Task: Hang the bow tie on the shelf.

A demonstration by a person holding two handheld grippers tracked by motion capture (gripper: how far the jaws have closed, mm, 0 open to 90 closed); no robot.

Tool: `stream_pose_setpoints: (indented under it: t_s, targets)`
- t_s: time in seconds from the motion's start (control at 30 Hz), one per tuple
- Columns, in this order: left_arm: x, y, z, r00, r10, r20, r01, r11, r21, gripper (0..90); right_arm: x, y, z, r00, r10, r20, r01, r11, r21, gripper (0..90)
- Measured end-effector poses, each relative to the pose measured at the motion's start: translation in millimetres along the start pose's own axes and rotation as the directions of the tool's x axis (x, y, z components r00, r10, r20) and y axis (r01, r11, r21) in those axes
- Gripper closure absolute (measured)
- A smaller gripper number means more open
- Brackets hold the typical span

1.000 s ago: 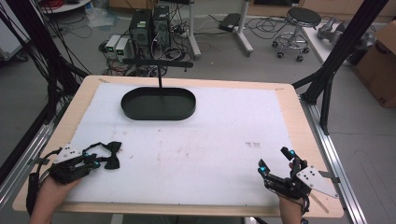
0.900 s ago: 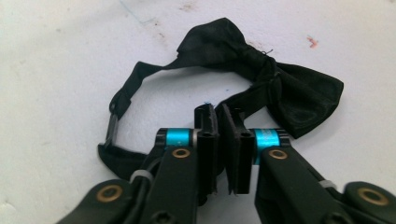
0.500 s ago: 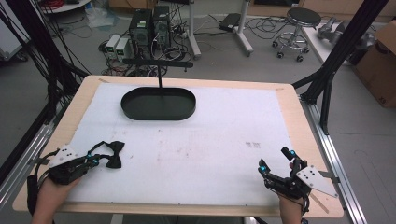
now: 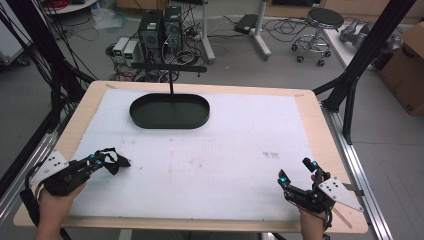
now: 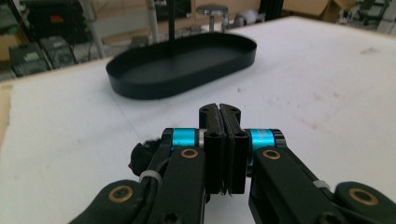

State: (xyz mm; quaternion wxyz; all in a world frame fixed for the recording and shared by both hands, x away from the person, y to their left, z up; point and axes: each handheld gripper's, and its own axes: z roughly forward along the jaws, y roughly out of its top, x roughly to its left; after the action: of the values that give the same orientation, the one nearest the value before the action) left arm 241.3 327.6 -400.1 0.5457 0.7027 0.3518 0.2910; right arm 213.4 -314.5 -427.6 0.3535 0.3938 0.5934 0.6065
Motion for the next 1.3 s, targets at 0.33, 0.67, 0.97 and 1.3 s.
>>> stream_pose_setpoints:
  t_s: [0.33,0.67,0.97,1.3]
  targets:
    - [-6.1,38.7,0.6,0.9998,0.02,0.007,-0.019,0.9931,-0.115,88.2,-1.6,0.4,-1.4,0.9999,0.015,0.002,-0.015,1.0,-0.007,8.3]
    - [-9.2,75.6,14.5,0.9992,0.038,-0.006,-0.039,0.9755,-0.217,88.2,-1.9,1.4,-2.2,1.0,0.01,0.001,-0.01,1.0,-0.014,8.3]
    - [-7.5,92.9,31.8,0.999,0.045,-0.004,-0.044,0.961,-0.273,88.2,-2.1,2.9,-3.1,0.9999,0.011,-0.007,-0.011,1.0,-0.025,8.3]
    - [7.9,122.8,57.5,0.999,0.044,0.009,-0.038,0.9411,-0.336,88.1,-1.1,4.6,-4.1,0.9999,0.009,-0.011,-0.01,0.999,-0.034,8.2]
